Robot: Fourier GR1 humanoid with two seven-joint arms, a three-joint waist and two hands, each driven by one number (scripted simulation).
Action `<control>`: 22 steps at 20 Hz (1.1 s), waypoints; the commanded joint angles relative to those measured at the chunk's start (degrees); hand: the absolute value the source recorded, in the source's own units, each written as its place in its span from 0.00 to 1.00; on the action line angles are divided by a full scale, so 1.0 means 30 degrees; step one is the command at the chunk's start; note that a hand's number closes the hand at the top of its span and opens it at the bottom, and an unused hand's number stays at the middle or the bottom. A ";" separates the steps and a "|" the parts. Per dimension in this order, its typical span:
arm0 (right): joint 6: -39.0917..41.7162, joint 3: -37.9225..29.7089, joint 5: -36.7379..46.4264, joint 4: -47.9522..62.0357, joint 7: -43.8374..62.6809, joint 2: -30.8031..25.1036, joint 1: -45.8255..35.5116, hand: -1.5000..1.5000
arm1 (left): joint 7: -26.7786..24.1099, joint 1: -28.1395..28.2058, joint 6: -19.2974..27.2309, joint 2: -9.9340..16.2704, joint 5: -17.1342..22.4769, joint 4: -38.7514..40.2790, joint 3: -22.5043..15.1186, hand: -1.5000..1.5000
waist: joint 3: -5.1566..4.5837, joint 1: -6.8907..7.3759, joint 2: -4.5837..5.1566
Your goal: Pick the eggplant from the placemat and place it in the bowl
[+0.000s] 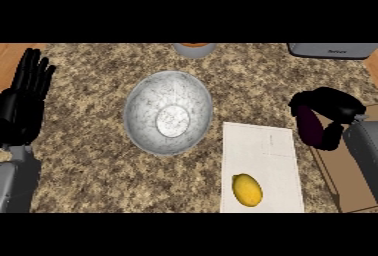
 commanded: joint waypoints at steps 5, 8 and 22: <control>-0.3507 -0.2555 -0.0147 0.6780 -0.2786 -0.2236 -0.3927 1.00 | 0.0211 -0.0937 0.0122 -0.0294 -0.0162 0.0762 -0.0311 0.50 | 0.0032 0.0264 0.0137; -0.4354 -0.3359 -0.0211 0.7646 -0.2102 -0.2626 -0.5767 1.00 | -0.0461 -0.0549 -0.0259 0.0040 -0.0100 0.0761 -0.0001 0.50 | 0.0001 0.0306 0.0022; -0.0813 -0.6341 -0.4247 0.8907 -0.7690 -0.2758 -1.0230 1.00 | -0.0533 0.0854 0.0000 -0.0177 -0.0418 0.0359 0.0174 0.50 | -0.0059 -0.0624 -0.0413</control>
